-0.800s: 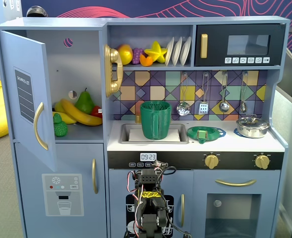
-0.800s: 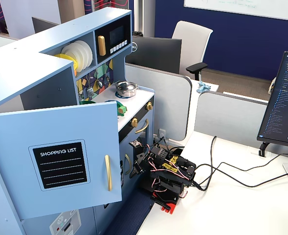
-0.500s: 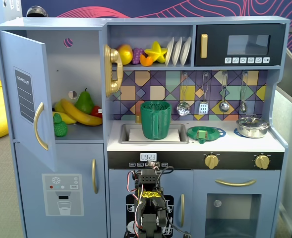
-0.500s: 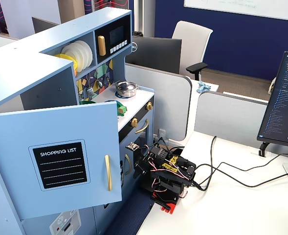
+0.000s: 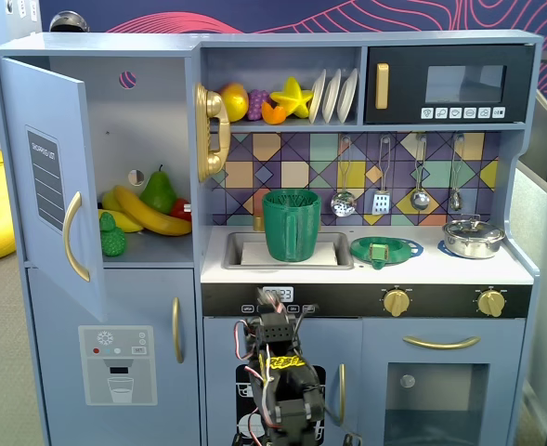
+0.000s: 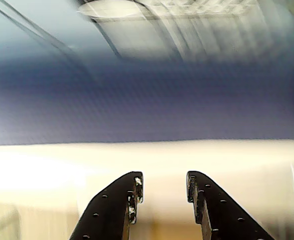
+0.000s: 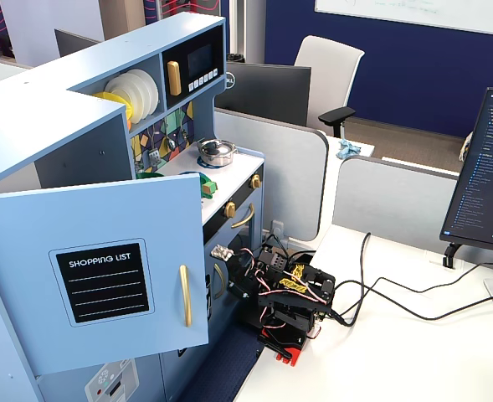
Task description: Pick up the green pineapple from the left cabinet and place it in the green recipient
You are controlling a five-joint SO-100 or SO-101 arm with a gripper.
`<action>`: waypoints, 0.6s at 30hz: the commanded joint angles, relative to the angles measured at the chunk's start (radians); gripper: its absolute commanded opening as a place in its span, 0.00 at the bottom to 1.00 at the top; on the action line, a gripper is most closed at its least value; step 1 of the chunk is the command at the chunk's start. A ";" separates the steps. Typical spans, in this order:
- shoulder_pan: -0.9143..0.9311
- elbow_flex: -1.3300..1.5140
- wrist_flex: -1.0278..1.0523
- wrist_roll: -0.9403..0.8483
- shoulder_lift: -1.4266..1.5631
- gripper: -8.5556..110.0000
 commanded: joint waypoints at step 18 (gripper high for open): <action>-0.529 -0.531 -0.882 -0.166 -0.491 0.22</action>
